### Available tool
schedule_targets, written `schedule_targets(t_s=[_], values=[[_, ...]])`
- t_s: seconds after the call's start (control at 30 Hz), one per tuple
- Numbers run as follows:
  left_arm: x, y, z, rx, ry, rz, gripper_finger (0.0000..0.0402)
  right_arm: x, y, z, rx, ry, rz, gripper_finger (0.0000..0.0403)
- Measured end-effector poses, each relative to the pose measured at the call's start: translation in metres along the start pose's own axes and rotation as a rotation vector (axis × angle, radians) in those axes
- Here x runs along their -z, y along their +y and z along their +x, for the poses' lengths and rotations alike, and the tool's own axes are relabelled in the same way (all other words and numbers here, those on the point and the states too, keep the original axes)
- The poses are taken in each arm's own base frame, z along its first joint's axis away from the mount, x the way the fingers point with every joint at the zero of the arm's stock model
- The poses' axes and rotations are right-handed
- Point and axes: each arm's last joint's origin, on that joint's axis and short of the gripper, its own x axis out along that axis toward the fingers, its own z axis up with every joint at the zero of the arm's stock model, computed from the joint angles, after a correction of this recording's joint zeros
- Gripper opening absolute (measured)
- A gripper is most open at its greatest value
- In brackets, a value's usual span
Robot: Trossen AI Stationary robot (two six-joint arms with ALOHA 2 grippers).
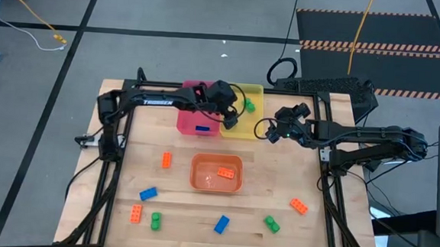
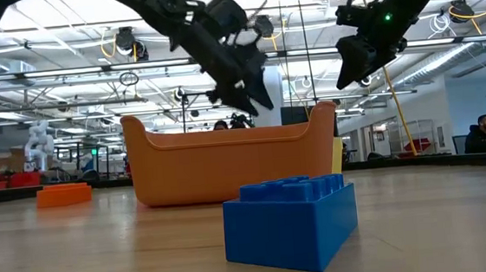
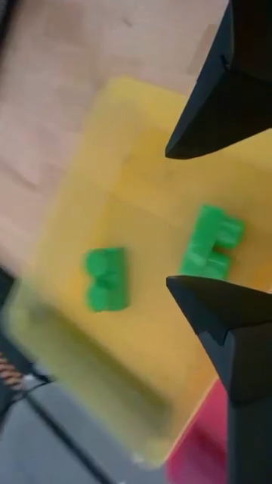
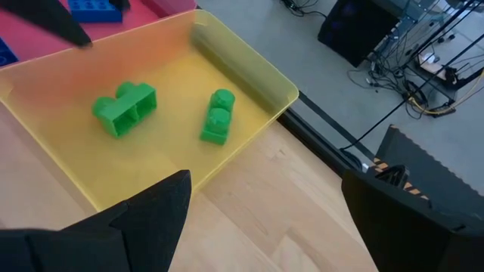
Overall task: Sort & place blocks by color
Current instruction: Put the orange game piece into the orange bin
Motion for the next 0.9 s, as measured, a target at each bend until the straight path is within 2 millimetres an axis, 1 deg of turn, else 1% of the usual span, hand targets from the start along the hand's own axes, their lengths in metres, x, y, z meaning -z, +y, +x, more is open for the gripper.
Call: schedule_targets(t_s=[0.1,0.23,0.33,0.47,0.53,0.63,0.7,0.8,0.9], values=[[-0.012,-0.002,-0.025,0.008,-0.057,0.015,0.0274,0.0,0.0,0.0,0.0,0.002,-0.002,0.0338],[-0.023,-0.009,-0.07,0.018,-0.096,0.042,0.0272,0.005,0.001,0.003,0.0,-0.003,-0.007,0.0338],[-0.02,-0.019,-0.1,0.014,-0.06,0.068,0.0265,0.011,0.002,0.008,0.002,-0.004,-0.019,0.0338],[-0.007,-0.035,-0.128,-0.029,0.04,0.137,0.025,0.012,0.001,0.013,0.004,-0.018,-0.007,0.0338],[-0.001,-0.043,-0.135,-0.037,0.062,0.155,0.0243,0.01,0.002,0.013,-0.02,-0.036,0.016,0.0338],[0.011,-0.052,-0.139,-0.012,0.053,0.168,0.0235,0.005,0.007,0.012,-0.135,-0.055,0.039,0.0338],[0.019,-0.058,-0.139,0.01,0.013,0.173,0.0232,0.004,0.009,0.011,-0.187,-0.064,0.059,0.0338],[0.038,-0.062,-0.134,0.034,-0.009,0.179,0.023,0.005,0.011,0.01,-0.208,-0.054,0.096,0.0338],[0.053,-0.061,-0.131,0.049,-0.066,0.164,0.023,0.007,0.014,0.007,-0.222,-0.044,0.09,0.0338]])
